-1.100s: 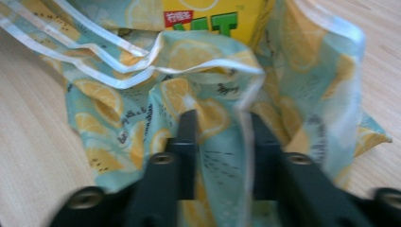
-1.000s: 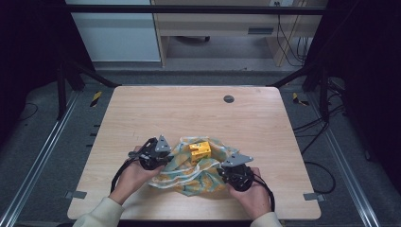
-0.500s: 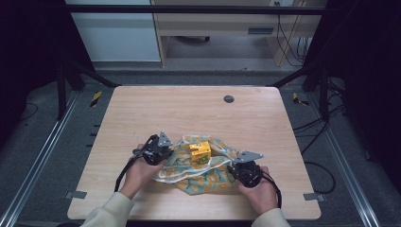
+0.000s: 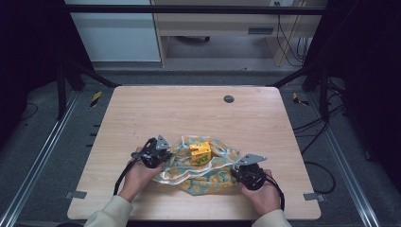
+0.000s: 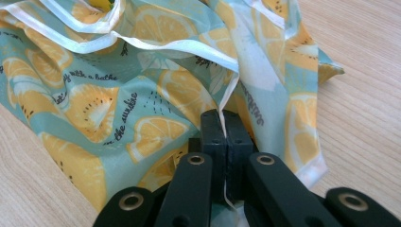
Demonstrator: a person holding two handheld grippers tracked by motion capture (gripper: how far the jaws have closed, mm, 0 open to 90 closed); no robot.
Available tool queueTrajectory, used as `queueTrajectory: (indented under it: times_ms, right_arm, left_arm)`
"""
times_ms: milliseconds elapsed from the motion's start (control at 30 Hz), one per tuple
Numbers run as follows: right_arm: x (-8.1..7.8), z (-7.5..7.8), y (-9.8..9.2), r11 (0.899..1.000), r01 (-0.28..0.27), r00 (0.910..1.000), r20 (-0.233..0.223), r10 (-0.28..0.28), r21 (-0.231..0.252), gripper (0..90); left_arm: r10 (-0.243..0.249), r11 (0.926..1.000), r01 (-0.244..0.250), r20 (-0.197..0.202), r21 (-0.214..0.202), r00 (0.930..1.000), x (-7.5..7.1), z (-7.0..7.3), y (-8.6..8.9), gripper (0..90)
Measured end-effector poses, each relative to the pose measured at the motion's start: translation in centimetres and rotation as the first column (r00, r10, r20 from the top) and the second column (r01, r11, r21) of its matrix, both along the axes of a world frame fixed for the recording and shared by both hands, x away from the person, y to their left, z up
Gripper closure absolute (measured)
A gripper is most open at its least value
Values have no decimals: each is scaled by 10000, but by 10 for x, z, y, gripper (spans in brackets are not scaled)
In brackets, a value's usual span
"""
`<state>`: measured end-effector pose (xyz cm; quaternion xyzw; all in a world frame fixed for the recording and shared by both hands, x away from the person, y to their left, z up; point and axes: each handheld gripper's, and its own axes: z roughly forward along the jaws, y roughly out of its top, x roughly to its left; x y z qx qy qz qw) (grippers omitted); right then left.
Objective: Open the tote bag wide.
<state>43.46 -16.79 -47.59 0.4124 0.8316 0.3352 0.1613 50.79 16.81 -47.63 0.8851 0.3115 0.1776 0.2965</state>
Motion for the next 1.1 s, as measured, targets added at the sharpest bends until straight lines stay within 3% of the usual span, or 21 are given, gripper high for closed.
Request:
queueTrajectory:
  times_ms: [267, 633, 1000, 1100]
  right_arm:
    - [-5, 1, -1, 9980, 96, 9997, 231, -82, -620, 900]
    - [-9, 3, -2, 9980, 322, 9995, 86, -318, -548, 900]
    - [-10, 3, -4, 9991, 180, 9998, -12, -181, -377, 900]
    - [-9, 1, -4, 9994, 179, 9997, -140, -183, -296, 887]
  left_arm:
    - [247, 9992, -246, 0, 327, 9997, 4, -2, 2, 898]
    - [312, 9976, -307, -77, 619, 9995, 4, 3, 3, 897]
    - [413, 9970, -402, -158, 664, 9990, 7, 0, 2, 893]
    - [329, 9973, -318, -154, 660, 9993, 7, -1, 3, 844]
